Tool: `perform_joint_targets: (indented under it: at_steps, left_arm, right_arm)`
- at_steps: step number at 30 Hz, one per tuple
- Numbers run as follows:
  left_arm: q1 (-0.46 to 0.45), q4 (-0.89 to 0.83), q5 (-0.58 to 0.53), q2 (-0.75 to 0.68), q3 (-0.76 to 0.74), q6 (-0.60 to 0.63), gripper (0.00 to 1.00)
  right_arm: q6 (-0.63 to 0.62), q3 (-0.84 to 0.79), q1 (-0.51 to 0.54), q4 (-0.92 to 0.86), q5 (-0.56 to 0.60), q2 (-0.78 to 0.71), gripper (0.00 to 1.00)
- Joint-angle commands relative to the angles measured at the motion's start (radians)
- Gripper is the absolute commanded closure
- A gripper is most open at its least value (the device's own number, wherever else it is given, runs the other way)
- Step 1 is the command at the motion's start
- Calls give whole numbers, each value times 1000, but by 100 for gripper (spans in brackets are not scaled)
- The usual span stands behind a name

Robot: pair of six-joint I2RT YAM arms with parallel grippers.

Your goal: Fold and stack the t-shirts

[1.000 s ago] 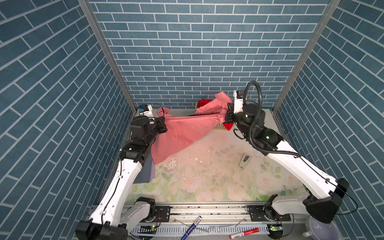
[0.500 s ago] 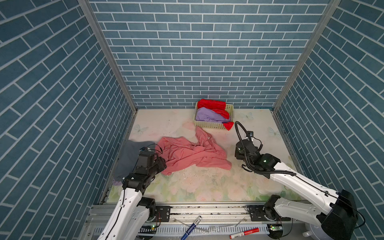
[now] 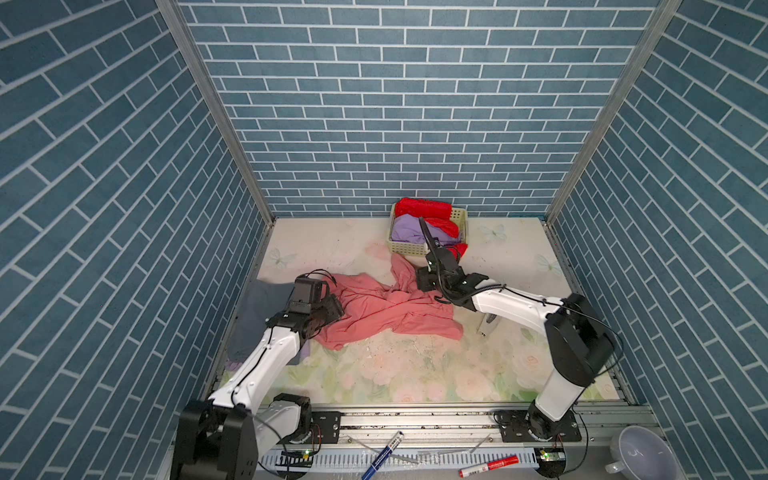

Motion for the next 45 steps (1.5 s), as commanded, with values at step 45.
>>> perform_joint_targets:
  at_steps: [45]
  left_arm:
    - [-188,306,196,614,406,104,31]
  right_arm:
    - [123,-48,-325,-95,90,13,39]
